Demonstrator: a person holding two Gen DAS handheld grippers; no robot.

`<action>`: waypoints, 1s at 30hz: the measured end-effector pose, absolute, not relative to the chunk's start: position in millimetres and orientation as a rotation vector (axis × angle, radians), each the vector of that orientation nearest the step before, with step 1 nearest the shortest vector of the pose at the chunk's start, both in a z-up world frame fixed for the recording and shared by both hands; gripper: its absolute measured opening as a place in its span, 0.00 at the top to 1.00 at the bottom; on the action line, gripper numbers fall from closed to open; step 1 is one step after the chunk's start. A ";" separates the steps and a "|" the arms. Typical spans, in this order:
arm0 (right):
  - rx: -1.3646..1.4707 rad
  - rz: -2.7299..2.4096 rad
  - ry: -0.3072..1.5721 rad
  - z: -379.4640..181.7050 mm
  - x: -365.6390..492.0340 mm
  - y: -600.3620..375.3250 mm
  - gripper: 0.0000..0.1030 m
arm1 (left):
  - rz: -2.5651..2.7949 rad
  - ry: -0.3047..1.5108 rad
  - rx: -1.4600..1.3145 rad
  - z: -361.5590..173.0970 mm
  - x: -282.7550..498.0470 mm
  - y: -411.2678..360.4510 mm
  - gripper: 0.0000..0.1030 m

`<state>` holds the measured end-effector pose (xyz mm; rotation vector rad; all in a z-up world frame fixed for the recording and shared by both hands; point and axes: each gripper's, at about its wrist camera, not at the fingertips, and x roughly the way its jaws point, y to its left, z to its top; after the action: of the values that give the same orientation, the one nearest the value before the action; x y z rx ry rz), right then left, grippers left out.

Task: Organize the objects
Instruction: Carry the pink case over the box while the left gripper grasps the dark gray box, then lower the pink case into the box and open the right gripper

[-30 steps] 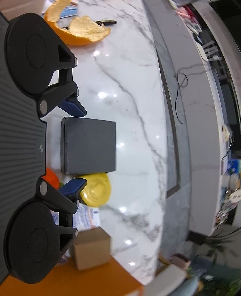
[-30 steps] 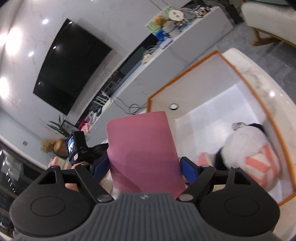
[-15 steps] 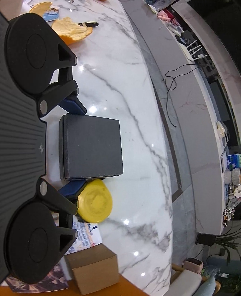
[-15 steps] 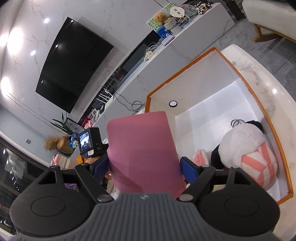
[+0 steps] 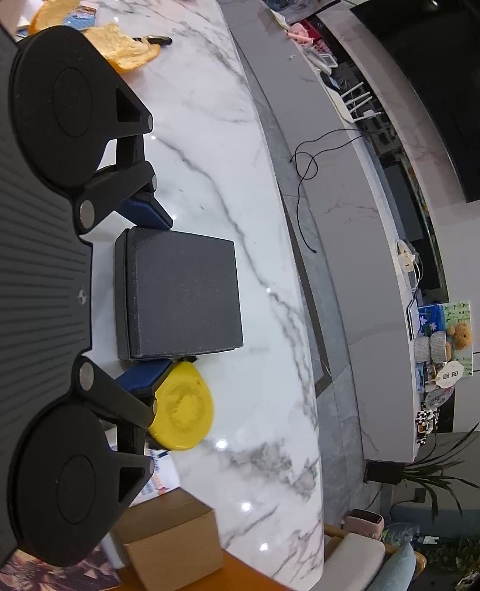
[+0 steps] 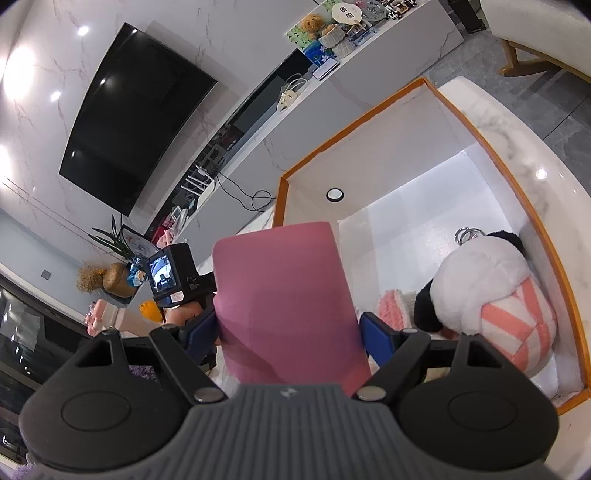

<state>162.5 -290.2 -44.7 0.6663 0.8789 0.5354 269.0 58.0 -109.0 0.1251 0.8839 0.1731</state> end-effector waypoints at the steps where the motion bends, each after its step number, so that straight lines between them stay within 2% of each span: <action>1: 0.662 0.536 0.882 -45.3 162.8 -289.8 0.20 | 0.173 0.892 0.113 -108.0 264.6 58.5 0.15; 15: 0.665 0.549 0.887 -44.4 159.9 -287.0 0.20 | 0.170 0.962 0.172 -100.9 133.5 33.5 0.14; 30: 0.655 0.526 0.908 -48.1 160.2 -282.7 0.20 | 0.081 0.940 0.214 -99.6 167.6 32.2 0.11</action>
<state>160.2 -282.7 -48.1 0.6548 0.9080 0.5261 167.6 32.2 -99.6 0.2137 0.9399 0.0806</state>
